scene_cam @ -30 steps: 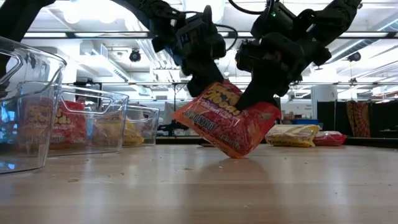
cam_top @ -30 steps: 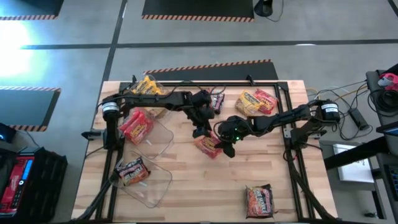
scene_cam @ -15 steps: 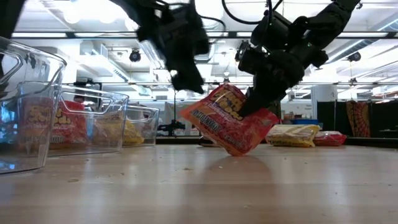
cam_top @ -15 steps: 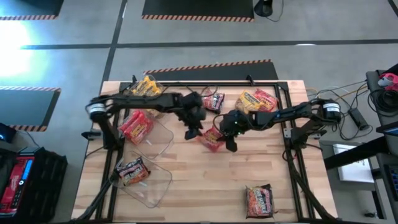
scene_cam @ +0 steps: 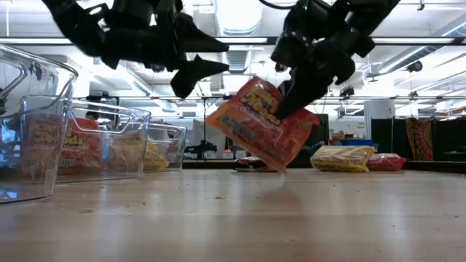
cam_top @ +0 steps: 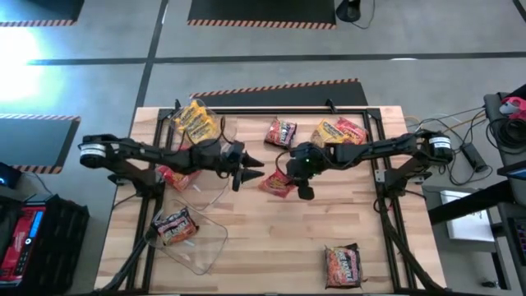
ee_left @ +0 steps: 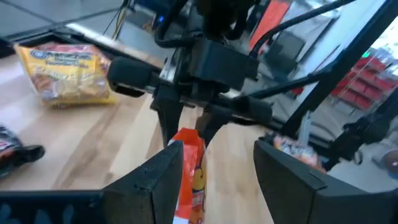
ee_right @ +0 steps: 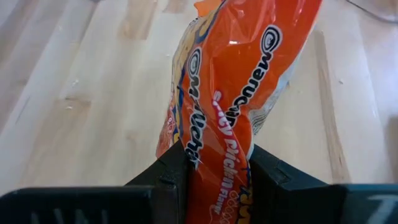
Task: Sort Maruchan noodles
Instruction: Put the orange noodles pack into the middle transparent bin
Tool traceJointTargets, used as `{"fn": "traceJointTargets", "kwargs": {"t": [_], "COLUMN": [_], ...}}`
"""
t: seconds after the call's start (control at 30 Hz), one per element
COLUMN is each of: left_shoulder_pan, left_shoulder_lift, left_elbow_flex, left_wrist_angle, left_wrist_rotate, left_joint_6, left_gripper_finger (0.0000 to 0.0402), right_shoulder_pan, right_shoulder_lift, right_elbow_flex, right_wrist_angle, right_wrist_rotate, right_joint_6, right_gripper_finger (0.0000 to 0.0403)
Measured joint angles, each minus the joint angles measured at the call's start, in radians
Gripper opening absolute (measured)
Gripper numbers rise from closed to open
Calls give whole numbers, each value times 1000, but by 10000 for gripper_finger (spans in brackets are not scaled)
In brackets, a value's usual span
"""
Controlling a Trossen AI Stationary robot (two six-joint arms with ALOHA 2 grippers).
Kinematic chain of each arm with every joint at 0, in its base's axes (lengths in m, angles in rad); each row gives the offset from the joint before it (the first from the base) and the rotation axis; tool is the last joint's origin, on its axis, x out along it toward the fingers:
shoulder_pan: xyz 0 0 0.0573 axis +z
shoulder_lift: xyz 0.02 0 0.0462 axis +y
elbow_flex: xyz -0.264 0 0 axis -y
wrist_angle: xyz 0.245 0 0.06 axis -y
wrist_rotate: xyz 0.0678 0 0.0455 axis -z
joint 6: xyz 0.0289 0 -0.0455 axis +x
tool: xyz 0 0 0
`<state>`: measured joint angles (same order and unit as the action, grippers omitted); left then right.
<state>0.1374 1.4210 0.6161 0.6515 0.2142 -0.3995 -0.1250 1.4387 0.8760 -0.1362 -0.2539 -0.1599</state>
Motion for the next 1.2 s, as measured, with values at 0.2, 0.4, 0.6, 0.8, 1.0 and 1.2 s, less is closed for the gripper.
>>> {"fn": "traceJointTargets", "kwargs": {"t": [0.2,0.4,0.6,0.8,1.0,1.2], "left_shoulder_pan": [-28,-88,-136,-139,-143,-143], "left_shoulder_lift": [47,79,82,82,82,82], "left_elbow_flex": [10,51,60,60,60,60], "left_wrist_angle": [25,-21,-22,-24,-27,-65], "left_wrist_rotate": [-16,-83,-263,-295,-307,-308], "left_joint_6": [28,108,199,255,311,311], "left_gripper_finger": [178,178,178,178,178,178], "right_shoulder_pan": [26,60,62,61,62,62], "right_shoulder_lift": [-3,-2,-2,-2,-2,-2], "right_elbow_flex": [63,118,154,174,185,204], "right_wrist_angle": [-16,-65,-138,-169,-171,-174], "right_wrist_rotate": [3,170,207,209,206,206], "right_joint_6": [-66,-175,-266,-284,-285,-286], "right_gripper_finger": [95,95,95,95,95,95]}}
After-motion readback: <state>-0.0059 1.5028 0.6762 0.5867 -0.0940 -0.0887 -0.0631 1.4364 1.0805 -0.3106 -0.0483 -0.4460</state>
